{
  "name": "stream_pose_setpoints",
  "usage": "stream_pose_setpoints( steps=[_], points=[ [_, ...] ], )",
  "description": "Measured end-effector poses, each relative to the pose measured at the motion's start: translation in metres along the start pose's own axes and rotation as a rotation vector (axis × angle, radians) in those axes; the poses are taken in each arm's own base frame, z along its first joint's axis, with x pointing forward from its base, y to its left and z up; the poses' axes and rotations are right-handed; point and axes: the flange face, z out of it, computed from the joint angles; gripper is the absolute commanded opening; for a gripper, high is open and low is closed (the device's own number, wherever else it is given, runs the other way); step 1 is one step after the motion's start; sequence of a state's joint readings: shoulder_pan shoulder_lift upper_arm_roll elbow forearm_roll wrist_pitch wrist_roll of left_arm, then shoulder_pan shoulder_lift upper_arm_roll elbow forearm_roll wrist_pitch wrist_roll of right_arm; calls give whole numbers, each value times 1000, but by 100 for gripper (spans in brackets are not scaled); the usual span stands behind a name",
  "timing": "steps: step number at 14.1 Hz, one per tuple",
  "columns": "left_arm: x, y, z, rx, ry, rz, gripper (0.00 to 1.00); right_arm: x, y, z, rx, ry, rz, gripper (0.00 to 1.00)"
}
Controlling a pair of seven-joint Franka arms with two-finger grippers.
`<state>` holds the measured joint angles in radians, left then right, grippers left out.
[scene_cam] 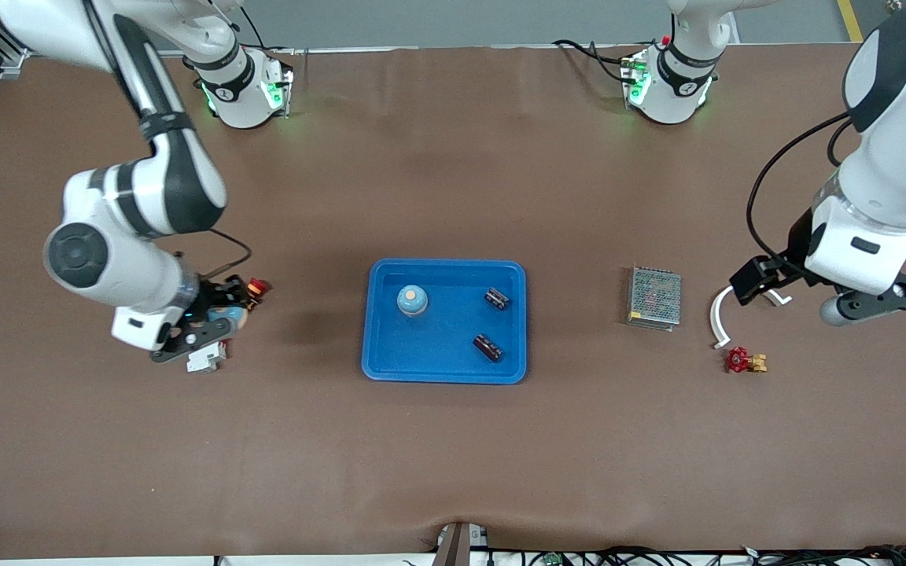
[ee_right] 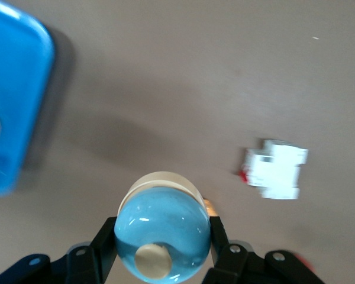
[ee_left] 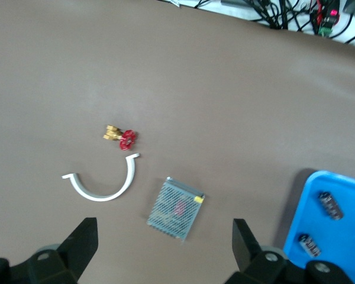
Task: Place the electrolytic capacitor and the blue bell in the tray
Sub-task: 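Carry the bell to the tray while the left gripper withdraws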
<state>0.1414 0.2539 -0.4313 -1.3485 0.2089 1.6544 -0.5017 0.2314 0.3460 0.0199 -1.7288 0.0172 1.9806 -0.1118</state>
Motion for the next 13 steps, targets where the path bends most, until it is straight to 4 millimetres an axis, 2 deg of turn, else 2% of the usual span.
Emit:
stream_pose_setpoints(
  steps=[2,4,8,11,13],
  points=[
    [-5,-15,-14,2,-3,40,100,11,-61,-10,-7,28,100,38],
    [-13,-31,-27,17,7,75,100,22,-105,-12,-7,45,183,38],
    [-32,-62,-50,18,-9,120,100,48,-145,21,-5,44,307,38],
    [-37,-93,-61,-4,-27,143,100,67,-172,49,6,76,367,38],
    [-40,-103,-66,-6,-36,156,100,75,-184,63,18,103,396,38]
  ],
)
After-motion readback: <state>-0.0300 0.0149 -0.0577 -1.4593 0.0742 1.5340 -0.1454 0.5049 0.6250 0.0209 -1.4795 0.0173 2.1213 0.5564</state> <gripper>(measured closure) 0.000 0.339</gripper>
